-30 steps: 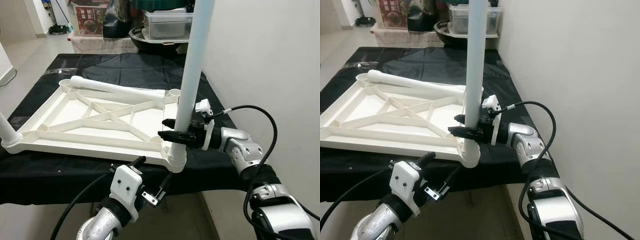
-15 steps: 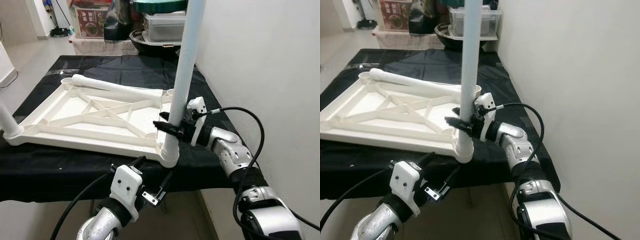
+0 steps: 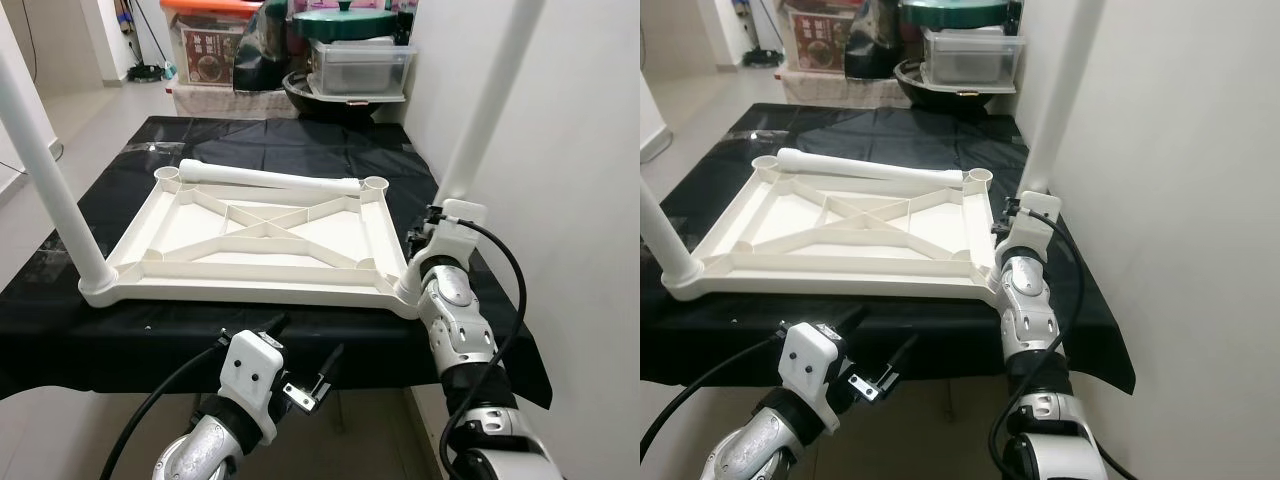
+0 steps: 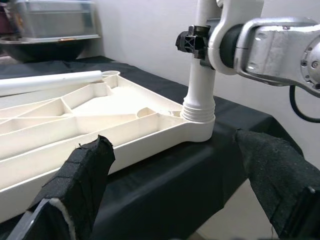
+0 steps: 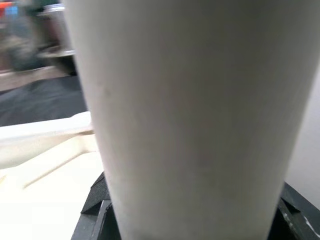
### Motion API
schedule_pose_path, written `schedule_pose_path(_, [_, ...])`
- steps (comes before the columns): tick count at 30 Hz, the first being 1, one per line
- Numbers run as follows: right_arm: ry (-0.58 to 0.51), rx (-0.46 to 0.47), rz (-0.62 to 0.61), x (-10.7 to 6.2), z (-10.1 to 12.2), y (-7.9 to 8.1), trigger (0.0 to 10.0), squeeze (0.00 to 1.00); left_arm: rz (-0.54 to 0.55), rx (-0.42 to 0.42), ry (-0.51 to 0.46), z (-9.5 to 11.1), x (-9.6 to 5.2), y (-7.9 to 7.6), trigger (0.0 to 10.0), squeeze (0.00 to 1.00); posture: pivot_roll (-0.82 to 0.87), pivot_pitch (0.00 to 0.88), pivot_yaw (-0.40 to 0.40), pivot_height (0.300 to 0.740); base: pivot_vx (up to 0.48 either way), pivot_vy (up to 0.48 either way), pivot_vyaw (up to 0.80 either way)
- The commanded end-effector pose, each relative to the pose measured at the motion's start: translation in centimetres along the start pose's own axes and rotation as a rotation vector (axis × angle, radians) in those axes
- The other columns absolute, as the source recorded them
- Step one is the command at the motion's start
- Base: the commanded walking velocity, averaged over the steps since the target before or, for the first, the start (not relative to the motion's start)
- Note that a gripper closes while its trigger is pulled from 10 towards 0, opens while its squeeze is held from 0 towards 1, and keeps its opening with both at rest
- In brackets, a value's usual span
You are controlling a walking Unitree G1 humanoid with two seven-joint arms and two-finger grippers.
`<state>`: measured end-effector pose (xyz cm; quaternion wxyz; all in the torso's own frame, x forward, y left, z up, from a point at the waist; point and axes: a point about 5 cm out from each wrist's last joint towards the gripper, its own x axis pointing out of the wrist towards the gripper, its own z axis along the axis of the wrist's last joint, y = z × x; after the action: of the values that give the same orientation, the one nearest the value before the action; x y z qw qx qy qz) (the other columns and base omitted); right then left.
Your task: Building children table
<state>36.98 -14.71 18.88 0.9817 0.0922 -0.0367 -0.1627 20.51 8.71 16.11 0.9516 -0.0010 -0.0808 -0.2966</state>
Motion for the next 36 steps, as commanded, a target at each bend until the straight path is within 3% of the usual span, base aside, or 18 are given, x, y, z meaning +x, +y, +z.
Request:
schedule_pose_path(1, [0.091, 0.090, -0.070, -0.5, -1.5, 0.2, 0.0, 0.00, -0.004, -0.019, 0.023, -0.6, 0.0, -0.2, 10.0, 0.00, 0.12, 0.074, -0.050, 0.740, 0.000, 0.000, 0.00])
schedule_pose_path(3, [0.091, 0.106, -0.039, -0.6, -1.5, 0.9, 0.0, 0.00, -0.005, -0.020, 0.023, -0.6, -0.1, -0.2, 10.0, 0.00, 0.12, 0.073, -0.051, 0.740, 0.000, 0.000, 0.00])
schedule_pose_path(4, [0.084, 0.101, -0.004, -0.6, -1.5, 1.5, 10.0, 0.00, -0.006, -0.022, 0.024, -0.6, -0.1, -0.2, 10.0, 0.00, 0.12, 0.071, -0.052, 0.740, 0.000, 0.000, 0.00])
schedule_pose_path(7, [0.080, 0.096, 0.018, -0.6, -1.5, 1.8, 10.0, 0.00, -0.006, -0.024, 0.024, -0.7, -0.1, -0.3, 10.0, 0.00, 0.12, 0.071, -0.052, 0.740, 0.000, 0.000, 0.00])
schedule_pose_path(8, [0.065, 0.100, 0.054, -0.5, -1.3, 2.1, 10.0, 1.00, -0.008, -0.025, 0.024, -0.7, -0.1, -0.3, 10.0, 0.00, 0.12, 0.068, -0.054, 0.740, 0.000, 0.000, 0.00])
schedule_pose_path(10, [0.037, 0.066, 0.056, -0.5, -1.0, 1.9, 10.0, 1.00, -0.009, -0.025, 0.024, -0.7, -0.1, -0.3, 10.0, 0.00, 0.12, 0.063, -0.052, 0.740, 0.000, 0.000, 0.00])
schedule_pose_path(11, [0.021, 0.054, 0.092, -0.4, -0.8, 1.7, 10.0, 0.00, -0.011, -0.026, 0.024, -0.7, 0.0, -0.4, 10.0, 0.00, 0.12, 0.063, -0.054, 0.740, 0.000, 0.000, 0.00])
schedule_pose_path(13, [-0.016, -0.039, 0.120, 0.2, -0.5, 0.2, 10.0, 0.00, -0.013, -0.031, 0.026, -0.7, 0.0, -0.5, 10.0, 0.00, 0.11, 0.059, -0.050, 0.740, 0.000, 0.000, 0.00])
schedule_pose_path(15, [-0.016, -0.036, 0.144, 0.4, -0.5, 0.0, 10.0, 0.00, -0.014, -0.032, 0.026, -0.7, 0.0, -0.5, 10.0, 0.00, 0.11, 0.059, -0.050, 0.740, 0.000, 0.000, 0.00])
schedule_pose_path(18, [-0.021, 0.073, 0.338, 0.9, 0.0, -0.5, 10.0, 0.00, -0.019, -0.035, 0.027, -0.8, 0.1, -0.5, 10.0, 0.00, 0.11, 0.055, -0.050, 0.740, 0.000, 0.000, 0.00])
schedule_pose_path(19, [-0.021, 0.073, 0.338, 0.9, 0.0, -0.5, 10.0, 0.00, -0.019, -0.035, 0.027, -0.8, 0.1, -0.5, 10.0, 0.00, 0.11, 0.055, -0.050, 0.740, 0.000, 0.000, 0.00])
schedule_pose_path(21, [0.014, 0.149, 0.586, 1.1, 0.6, -0.3, 10.0, 0.00, -0.023, -0.037, 0.027, -0.8, 0.1, -0.6, 10.0, 0.00, 0.11, 0.054, -0.048, 0.740, 0.000, 0.000, 0.00])
schedule_pose_path(23, [0.027, 0.157, 0.658, 1.1, 0.7, -0.2, 10.0, 0.00, -0.024, -0.038, 0.027, -0.8, 0.1, -0.6, 10.0, 0.00, 0.11, 0.053, -0.048, 0.740, 0.000, 0.000, 0.00])
schedule_pose_path(24, [0.063, 0.147, 0.889, 0.7, 1.2, 0.1, 10.0, 0.00, -0.028, -0.039, 0.028, -0.9, 0.1, -0.6, 10.0, 0.00, 0.11, 0.055, -0.046, 0.740, 0.000, 0.000, 0.00])
schedule_pose_path(26, [0.093, 0.142, 1.046, 0.2, 1.5, 0.4, 10.0, 0.00, -0.034, -0.039, 0.031, -1.0, 0.2, -0.7, 10.0, 0.00, 0.11, 0.054, -0.050, 0.740, 0.000, 0.000, 0.00])
schedule_pose_path(31, [0.123, 0.145, 1.198, -0.2, 2.0, 1.1, 10.0, 0.00, -0.051, -0.043, 0.031, -0.9, 0.2, -1.0, 10.0, 0.00, 0.12, 0.058, -0.054, 0.740, 0.000, 0.000, 0.00])
schedule_pose_path(34, [0.156, 0.112, 1.379, -0.9, 2.0, 1.7, 10.0, 0.00, -0.064, -0.046, 0.030, -0.8, 0.1, -1.1, 10.0, 0.00, 0.13, 0.060, -0.055, 0.740, 0.000, 0.000, 0.00])
schedule_pose_path(36, [0.206, 0.034, 1.540, -1.6, 1.2, 2.4, 10.0, 0.00, -0.073, -0.053, 0.030, -0.8, 0.1, -1.3, 10.0, 0.00, 0.14, 0.061, -0.058, 0.740, 0.000, 0.000, 0.00])
